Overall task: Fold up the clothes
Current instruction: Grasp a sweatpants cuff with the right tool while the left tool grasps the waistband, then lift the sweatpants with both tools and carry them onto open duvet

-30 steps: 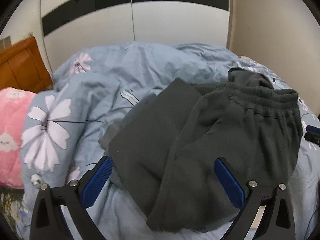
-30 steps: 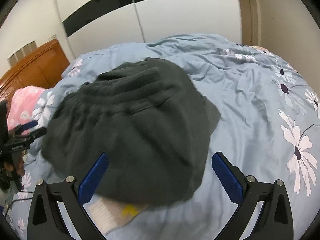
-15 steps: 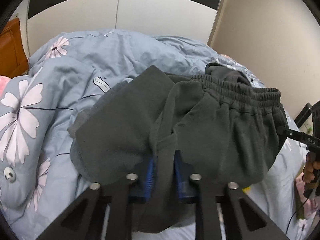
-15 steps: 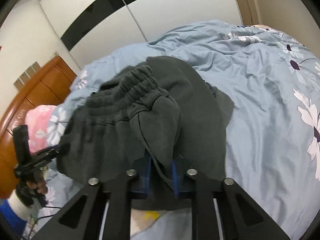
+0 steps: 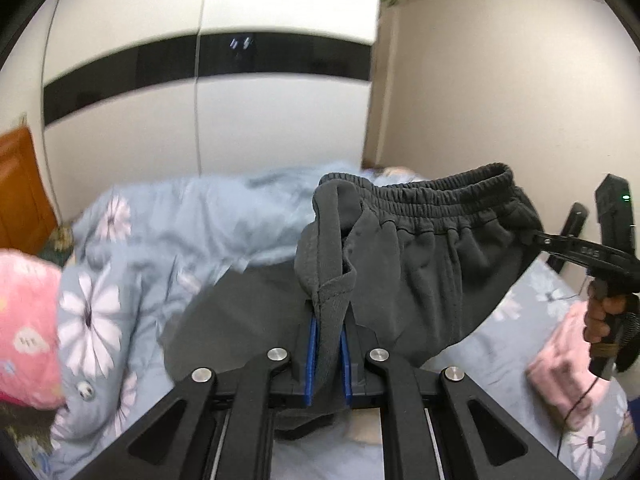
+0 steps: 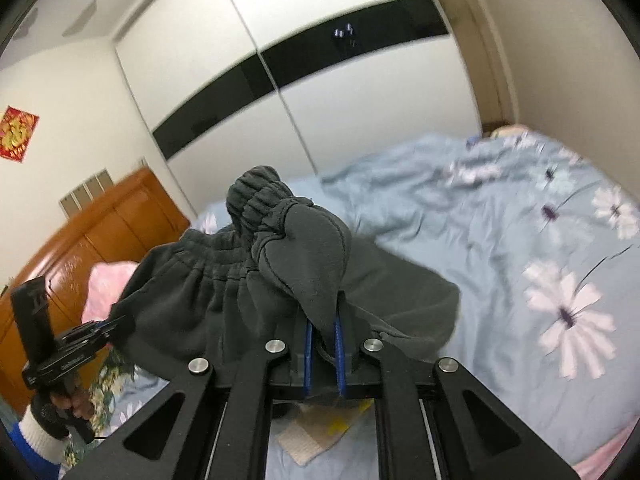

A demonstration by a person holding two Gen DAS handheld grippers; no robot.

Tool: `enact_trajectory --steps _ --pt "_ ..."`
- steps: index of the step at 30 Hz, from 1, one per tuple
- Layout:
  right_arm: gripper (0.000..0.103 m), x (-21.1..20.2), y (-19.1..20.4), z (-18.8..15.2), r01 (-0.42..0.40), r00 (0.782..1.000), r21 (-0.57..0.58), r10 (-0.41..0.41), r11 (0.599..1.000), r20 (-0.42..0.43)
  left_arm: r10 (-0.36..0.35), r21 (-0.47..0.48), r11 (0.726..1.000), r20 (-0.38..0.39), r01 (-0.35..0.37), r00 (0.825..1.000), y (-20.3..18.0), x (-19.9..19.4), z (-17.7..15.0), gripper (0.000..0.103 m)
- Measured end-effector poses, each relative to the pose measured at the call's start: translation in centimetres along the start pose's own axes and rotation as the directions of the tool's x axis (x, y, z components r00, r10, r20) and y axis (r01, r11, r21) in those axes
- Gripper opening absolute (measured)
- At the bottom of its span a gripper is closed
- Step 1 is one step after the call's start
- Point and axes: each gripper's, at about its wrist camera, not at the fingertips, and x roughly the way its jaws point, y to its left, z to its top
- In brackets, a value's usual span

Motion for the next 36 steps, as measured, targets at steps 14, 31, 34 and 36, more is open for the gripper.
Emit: enact_trajectory --steps 14,31,34,36 --pt "0.009 -28.7 3.2 12.0 0.216 0.896 -0.101 -0.157 0.971 0.415 -0.347 0.066 0.936 0.325 0.345 0.880 -16.3 -18.2 10.9 0.010" --pt "0.008 -17.9 10.4 5.1 0.078 0.985 -0.161 -0.052 0.984 0.163 -0.222 -0.165 0.951 0.223 0.261 0.949 -18.7 -19.6 12.1 0.010" --pt "0.008 -13.0 11.6 2.0 0.021 0.998 -0.160 -0.011 0.987 0.063 -0.129 -0.267 0.949 0.157 0.168 0.979 -16.8 -17.9 9.8 0.010" --pt "0.008 -9.0 13.2 -0.7 -0.020 1.000 -0.167 0.017 0.986 -0.024 -0.069 -0.347 0.932 0.119 0.106 0.990 -14.7 -17.3 7.3 0.010"
